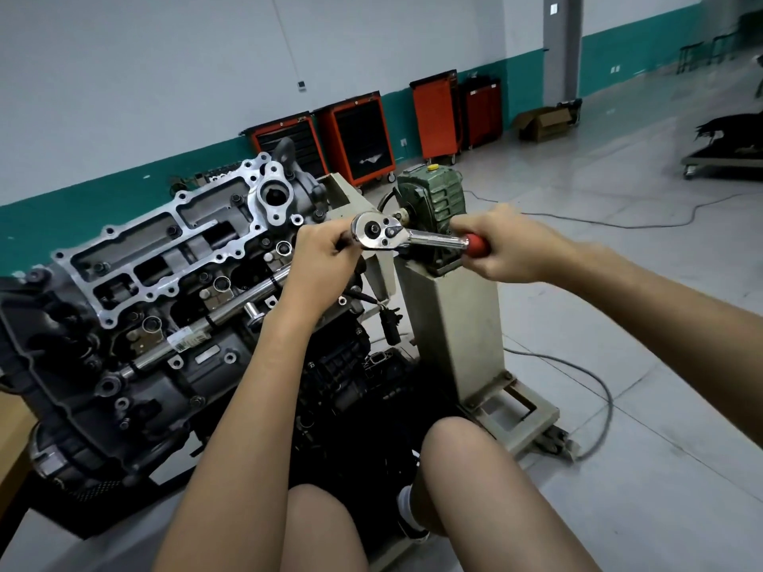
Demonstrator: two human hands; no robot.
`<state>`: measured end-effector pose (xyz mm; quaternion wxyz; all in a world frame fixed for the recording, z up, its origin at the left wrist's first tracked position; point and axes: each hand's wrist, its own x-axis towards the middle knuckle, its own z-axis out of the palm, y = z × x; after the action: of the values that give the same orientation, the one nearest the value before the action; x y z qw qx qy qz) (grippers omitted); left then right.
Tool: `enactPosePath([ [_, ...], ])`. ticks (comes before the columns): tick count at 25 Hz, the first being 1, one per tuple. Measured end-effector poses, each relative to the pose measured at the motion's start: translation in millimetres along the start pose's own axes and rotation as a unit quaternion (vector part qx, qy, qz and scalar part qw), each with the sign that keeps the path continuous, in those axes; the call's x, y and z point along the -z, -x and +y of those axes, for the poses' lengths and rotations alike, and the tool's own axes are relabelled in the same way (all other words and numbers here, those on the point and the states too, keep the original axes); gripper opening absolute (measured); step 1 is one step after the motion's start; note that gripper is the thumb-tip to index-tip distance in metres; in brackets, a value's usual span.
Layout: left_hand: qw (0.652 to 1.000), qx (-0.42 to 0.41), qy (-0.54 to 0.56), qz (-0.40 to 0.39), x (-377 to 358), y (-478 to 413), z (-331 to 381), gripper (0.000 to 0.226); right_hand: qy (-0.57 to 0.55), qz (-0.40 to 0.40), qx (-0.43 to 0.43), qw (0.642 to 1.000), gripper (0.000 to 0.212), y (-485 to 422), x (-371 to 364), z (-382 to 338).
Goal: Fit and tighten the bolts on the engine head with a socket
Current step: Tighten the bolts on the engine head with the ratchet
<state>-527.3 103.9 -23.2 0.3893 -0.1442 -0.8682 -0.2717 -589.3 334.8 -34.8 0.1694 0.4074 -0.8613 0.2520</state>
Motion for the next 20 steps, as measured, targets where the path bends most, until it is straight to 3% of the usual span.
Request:
enactPosePath([
  [2,1.000,0.001,-0.008,0.000,-0.2,1.7,0.7,0.024,-0.046,0.021,-0.028,0.998,0.034,10.0,-16.4,-9.3],
  [4,1.000,-0.004,-0.012,-0.003,-0.4,4.7,1.9,0.017,-0.204,0.050,-0.088,0.974,0.031,38.3,-57.8,-37.7],
  [6,1.000,-0.004,-0.011,-0.003,-1.7,5.6,1.7,0.015,-0.379,0.089,-0.155,0.908,0.028,61.1,-96.2,-82.0],
  [9,1.000,0.005,-0.004,0.007,-3.8,3.5,-3.8,0.015,-0.592,0.091,-0.215,0.772,0.025,63.1,-130.8,-150.1],
  [10,1.000,0.006,-0.004,0.011,-3.7,3.2,-6.2,0.016,-0.627,0.081,-0.214,0.745,0.022,60.9,-135.5,-163.0],
  [11,1.000,0.007,-0.005,0.010,-2.9,3.0,-8.1,0.019,-0.632,0.069,-0.212,0.742,0.022,60.7,-134.6,-165.9],
  [13,1.000,0.005,-0.006,-0.003,-1.4,2.5,-8.4,0.023,-0.551,0.057,-0.200,0.808,0.028,63.5,-120.1,-138.8],
  [17,1.000,-0.002,-0.004,-0.022,-0.4,0.5,-2.6,0.025,-0.239,-0.006,-0.086,0.967,0.039,42.8,-54.4,-37.9],
  [20,1.000,0.003,0.003,-0.010,0.5,1.4,-2.4,0.031,-0.022,0.011,0.004,1.000,0.033,4.8,-3.3,-6.8],
])
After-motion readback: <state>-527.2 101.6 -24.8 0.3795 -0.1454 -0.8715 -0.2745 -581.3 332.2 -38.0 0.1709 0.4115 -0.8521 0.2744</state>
